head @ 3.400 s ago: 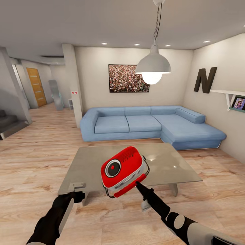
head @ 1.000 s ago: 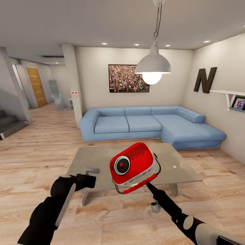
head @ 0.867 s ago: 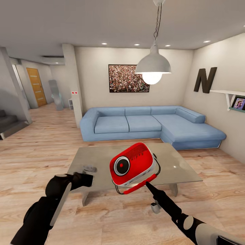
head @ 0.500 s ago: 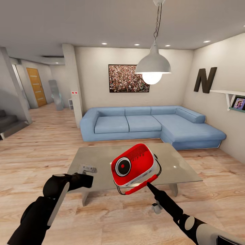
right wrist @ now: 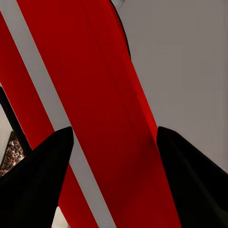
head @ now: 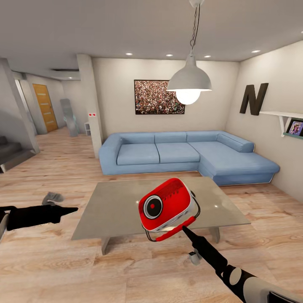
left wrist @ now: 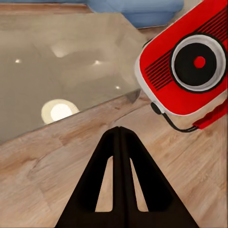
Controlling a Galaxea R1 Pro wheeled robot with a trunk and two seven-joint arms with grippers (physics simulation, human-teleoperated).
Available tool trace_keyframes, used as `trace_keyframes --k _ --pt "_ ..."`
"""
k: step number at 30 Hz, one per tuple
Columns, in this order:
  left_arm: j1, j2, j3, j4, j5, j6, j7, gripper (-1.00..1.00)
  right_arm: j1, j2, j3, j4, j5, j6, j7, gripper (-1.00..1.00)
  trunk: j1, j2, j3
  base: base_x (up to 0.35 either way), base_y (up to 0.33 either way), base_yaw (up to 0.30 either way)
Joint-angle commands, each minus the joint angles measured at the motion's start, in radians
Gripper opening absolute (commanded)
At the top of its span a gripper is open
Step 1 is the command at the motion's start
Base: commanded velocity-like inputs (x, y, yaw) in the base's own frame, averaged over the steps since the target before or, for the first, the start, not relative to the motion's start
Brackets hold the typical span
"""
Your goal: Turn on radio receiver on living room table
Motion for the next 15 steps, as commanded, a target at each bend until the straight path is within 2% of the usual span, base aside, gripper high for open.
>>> trace_keyframes --k 1,4,10,15 --pt "0.000 0.006 0.012 0.000 0.000 0.000 -0.010 -1.00 0.000 0.000 -0.015 0.001 0.000 -0.002 -0.001 -1.00 0.000 0.000 0.000 0.000 0.000 0.000" --pt "0.000 0.009 0.025 0.001 -0.005 0.000 -0.024 -1.00 0.000 0.000 -0.014 0.002 0.001 -0.001 -0.001 -1.00 0.000 0.000 0.000 0.000 0.000 0.000" --pt "0.000 -0.004 -0.035 0.003 -0.010 -0.005 -0.024 -1.00 0.000 0.005 -0.018 0.000 0.003 -0.009 -0.001 -1.00 0.000 0.000 0.000 0.000 0.000 0.000" --pt "0.000 -0.056 -0.052 0.003 -0.020 -0.007 -0.020 -1.00 0.000 0.009 -0.022 -0.003 -0.003 -0.012 -0.001 -1.00 0.000 0.000 0.000 0.000 0.000 0.000"
